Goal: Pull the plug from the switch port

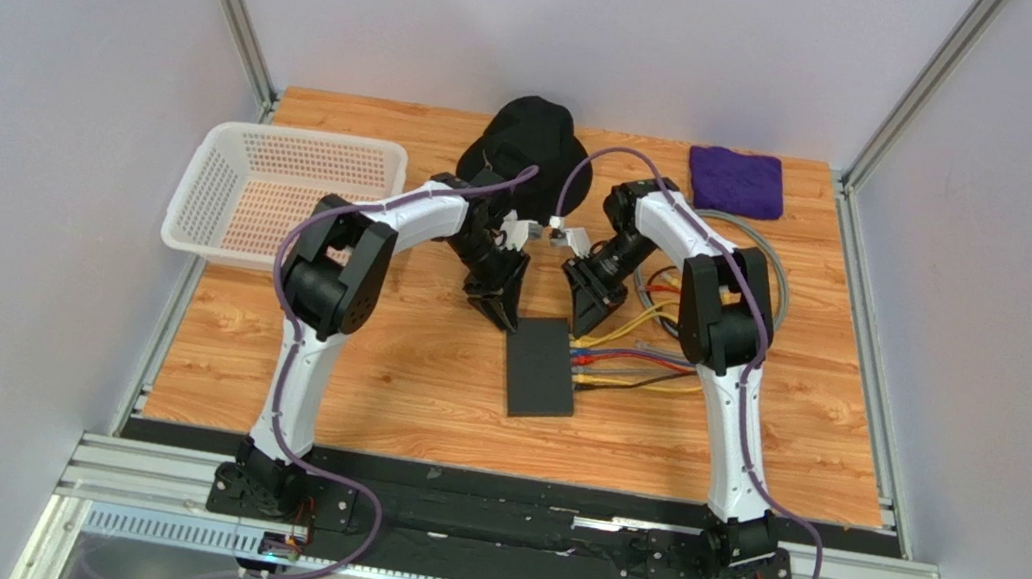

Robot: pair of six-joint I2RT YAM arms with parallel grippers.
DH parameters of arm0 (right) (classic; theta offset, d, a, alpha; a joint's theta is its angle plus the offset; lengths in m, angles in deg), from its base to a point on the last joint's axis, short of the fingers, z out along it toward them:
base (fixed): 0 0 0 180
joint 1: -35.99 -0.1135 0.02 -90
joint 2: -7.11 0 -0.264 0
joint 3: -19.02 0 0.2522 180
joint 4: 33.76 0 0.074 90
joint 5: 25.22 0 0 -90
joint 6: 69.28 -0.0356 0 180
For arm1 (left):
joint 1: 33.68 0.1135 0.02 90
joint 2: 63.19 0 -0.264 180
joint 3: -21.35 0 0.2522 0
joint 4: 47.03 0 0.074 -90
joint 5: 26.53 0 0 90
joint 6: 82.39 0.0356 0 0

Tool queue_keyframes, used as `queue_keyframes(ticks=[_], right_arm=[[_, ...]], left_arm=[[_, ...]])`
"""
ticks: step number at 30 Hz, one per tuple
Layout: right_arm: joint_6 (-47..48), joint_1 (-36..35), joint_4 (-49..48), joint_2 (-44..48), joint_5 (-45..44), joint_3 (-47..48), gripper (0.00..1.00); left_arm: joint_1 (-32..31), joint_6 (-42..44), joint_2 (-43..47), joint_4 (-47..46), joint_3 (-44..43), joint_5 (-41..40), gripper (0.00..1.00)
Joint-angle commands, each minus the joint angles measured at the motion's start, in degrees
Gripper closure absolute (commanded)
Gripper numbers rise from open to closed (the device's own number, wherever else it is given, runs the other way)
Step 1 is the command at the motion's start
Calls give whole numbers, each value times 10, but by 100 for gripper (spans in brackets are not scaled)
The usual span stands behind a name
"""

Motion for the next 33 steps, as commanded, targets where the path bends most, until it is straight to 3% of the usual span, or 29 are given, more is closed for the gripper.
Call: queue_keyframes(ticks=[1, 7, 13, 19, 22, 25, 33], right_arm=[[26, -9, 55, -61, -35, -22, 59], [10, -14, 80, -82, 5, -20, 57], [10, -17, 88, -96, 21, -23, 72], [-11, -20, 51, -74, 3, -52, 61], [-39, -25, 11, -51, -18, -85, 61], [-60, -29, -13, -41, -36, -96, 72], [-115, -35, -80, -12, -122, -143, 86]], left_arm=[[-14, 15, -24, -57, -2, -33, 84], [-4, 11, -30, -67, 1, 19, 95], [-2, 2, -32, -69, 1, 26, 100], [-1, 2, -32, -68, -1, 26, 100], [-1, 2, -33, -68, -1, 26, 100], [-1, 2, -33, -68, -1, 26, 100], [-2, 0, -33, -68, -2, 19, 100]])
